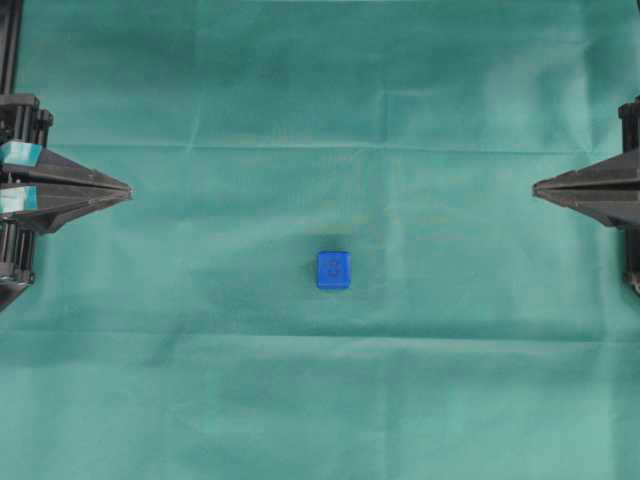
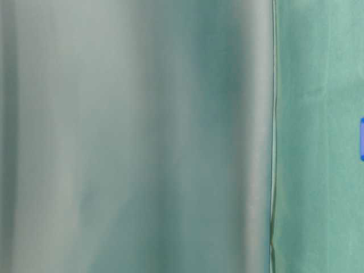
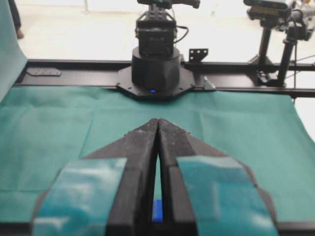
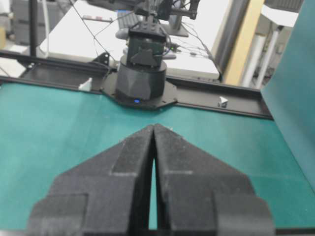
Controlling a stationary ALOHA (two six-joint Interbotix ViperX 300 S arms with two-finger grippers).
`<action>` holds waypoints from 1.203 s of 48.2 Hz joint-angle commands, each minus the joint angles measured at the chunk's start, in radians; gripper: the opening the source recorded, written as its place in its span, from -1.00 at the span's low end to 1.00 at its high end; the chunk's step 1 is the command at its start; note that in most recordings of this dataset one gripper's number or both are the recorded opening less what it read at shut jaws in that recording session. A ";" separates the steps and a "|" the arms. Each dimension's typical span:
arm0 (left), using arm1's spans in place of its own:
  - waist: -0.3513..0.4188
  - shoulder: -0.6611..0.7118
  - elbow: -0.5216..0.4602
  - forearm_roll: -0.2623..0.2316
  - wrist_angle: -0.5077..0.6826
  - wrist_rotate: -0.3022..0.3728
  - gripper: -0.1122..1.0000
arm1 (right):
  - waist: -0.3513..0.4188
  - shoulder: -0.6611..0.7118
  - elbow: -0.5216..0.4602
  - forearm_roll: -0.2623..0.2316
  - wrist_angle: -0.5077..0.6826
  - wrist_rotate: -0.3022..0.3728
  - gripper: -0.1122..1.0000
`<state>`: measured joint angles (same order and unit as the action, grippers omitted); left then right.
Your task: Handover the blue block to the right arm after grasping it with the left arm, then place it in the designated position.
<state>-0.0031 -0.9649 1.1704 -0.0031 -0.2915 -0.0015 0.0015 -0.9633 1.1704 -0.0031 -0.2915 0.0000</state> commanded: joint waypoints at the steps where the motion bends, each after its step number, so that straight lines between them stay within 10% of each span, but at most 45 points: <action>1: 0.003 0.009 -0.026 0.002 0.020 0.003 -0.77 | 0.006 0.006 -0.017 0.008 -0.002 0.014 -0.80; 30: 0.000 0.012 -0.038 0.005 0.051 0.009 -0.77 | 0.006 0.017 -0.049 0.008 0.077 0.026 -0.80; 37: 0.000 0.012 -0.041 0.005 0.051 0.011 -0.45 | 0.005 0.017 -0.049 0.017 0.078 0.035 -0.79; 50: 0.000 0.012 -0.046 0.005 0.052 0.008 0.82 | 0.000 0.023 -0.052 0.025 0.089 0.084 0.44; 58: 0.000 0.012 -0.046 0.005 0.055 0.008 1.00 | 0.000 0.026 -0.058 0.025 0.089 0.086 0.89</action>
<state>-0.0031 -0.9618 1.1520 -0.0015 -0.2316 0.0061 0.0031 -0.9434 1.1413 0.0184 -0.1994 0.0844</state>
